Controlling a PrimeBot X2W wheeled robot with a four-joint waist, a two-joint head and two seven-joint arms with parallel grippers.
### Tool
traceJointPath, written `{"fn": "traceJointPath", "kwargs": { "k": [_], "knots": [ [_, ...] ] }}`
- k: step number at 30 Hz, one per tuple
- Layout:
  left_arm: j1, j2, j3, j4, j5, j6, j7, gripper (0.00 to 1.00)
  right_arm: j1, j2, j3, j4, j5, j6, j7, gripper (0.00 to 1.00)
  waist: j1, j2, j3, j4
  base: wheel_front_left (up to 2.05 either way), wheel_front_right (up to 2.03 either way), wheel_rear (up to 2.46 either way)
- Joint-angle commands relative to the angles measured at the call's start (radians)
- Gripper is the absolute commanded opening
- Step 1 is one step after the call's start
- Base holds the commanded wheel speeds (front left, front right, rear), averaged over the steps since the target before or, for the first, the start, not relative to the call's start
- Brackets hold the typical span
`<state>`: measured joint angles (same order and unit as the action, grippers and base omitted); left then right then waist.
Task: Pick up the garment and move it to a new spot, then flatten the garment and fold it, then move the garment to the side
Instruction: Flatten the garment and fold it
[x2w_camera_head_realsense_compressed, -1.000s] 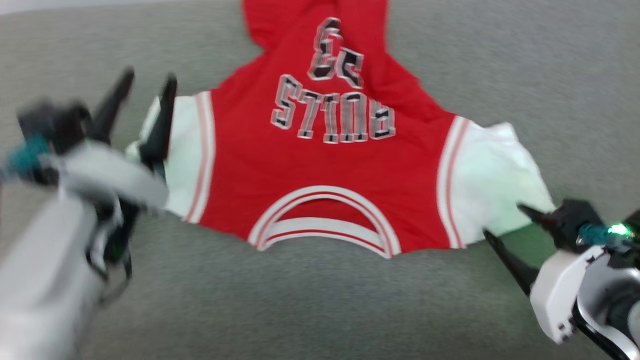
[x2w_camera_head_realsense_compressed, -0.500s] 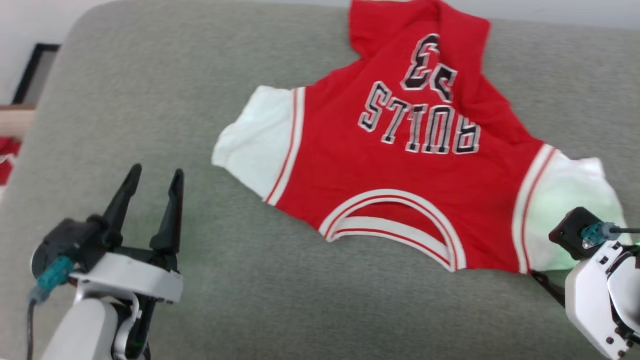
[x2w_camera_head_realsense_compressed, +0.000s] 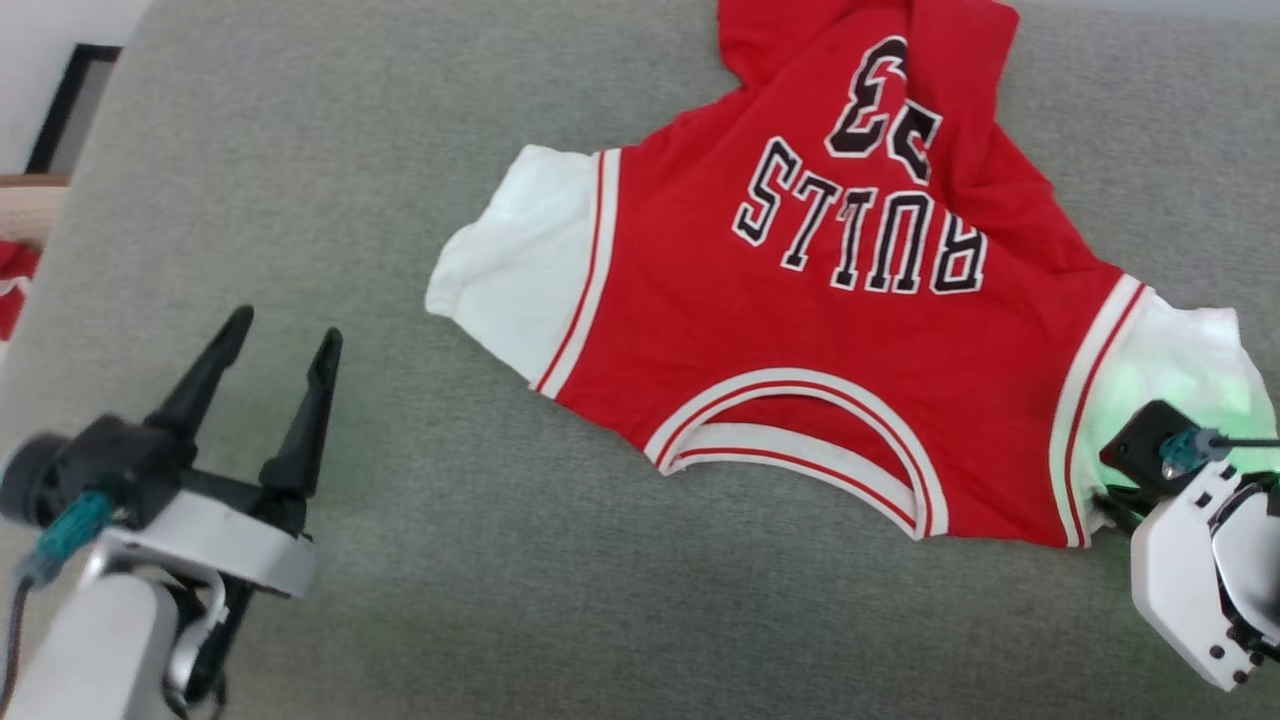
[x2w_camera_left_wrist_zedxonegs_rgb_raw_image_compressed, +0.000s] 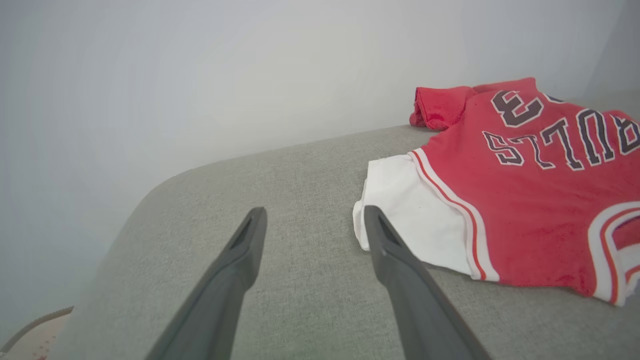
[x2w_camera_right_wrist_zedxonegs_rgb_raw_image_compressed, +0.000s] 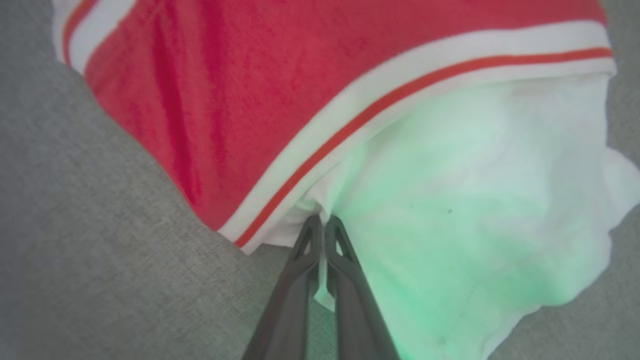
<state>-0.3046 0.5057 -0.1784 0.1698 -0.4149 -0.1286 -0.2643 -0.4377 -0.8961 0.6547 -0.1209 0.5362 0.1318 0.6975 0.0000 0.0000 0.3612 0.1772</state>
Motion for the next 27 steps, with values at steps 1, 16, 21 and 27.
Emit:
{"fn": "traceJointPath", "kwargs": {
  "k": [1, 16, 21, 27],
  "knots": [
    [-0.02, 0.025, -0.02, -0.001, 0.0, -0.001, 0.003, 1.0, 0.009, 0.006, 0.013, 0.029, -0.008, -0.002, 0.001, 0.0, 0.0, 0.0, 0.004, -0.015, 0.0, 0.0, 0.0],
    [-0.611, 0.497, -0.916, -0.137, -0.375, -0.001, 0.533, 1.0, -0.082, 0.084, 0.04, 0.054, -0.034, -0.002, -0.044, 0.0, 0.0, 0.0, 0.065, -0.11, 0.0, 0.0, 0.0],
    [-0.79, 0.465, -1.078, -0.065, -0.435, -0.001, 0.536, 1.0, -0.115, 0.102, 0.053, 0.062, -0.039, -0.003, -0.047, 0.0, 0.0, 0.0, 0.099, -0.133, 0.0, 0.0, 0.0],
    [-0.786, 0.423, -1.104, -0.014, -0.423, -0.002, 0.577, 1.0, -0.144, 0.123, 0.062, 0.071, -0.045, -0.005, -0.041, 0.0, 0.0, 0.0, 0.125, -0.153, 0.0, 0.0, 0.0]
  ]
}}
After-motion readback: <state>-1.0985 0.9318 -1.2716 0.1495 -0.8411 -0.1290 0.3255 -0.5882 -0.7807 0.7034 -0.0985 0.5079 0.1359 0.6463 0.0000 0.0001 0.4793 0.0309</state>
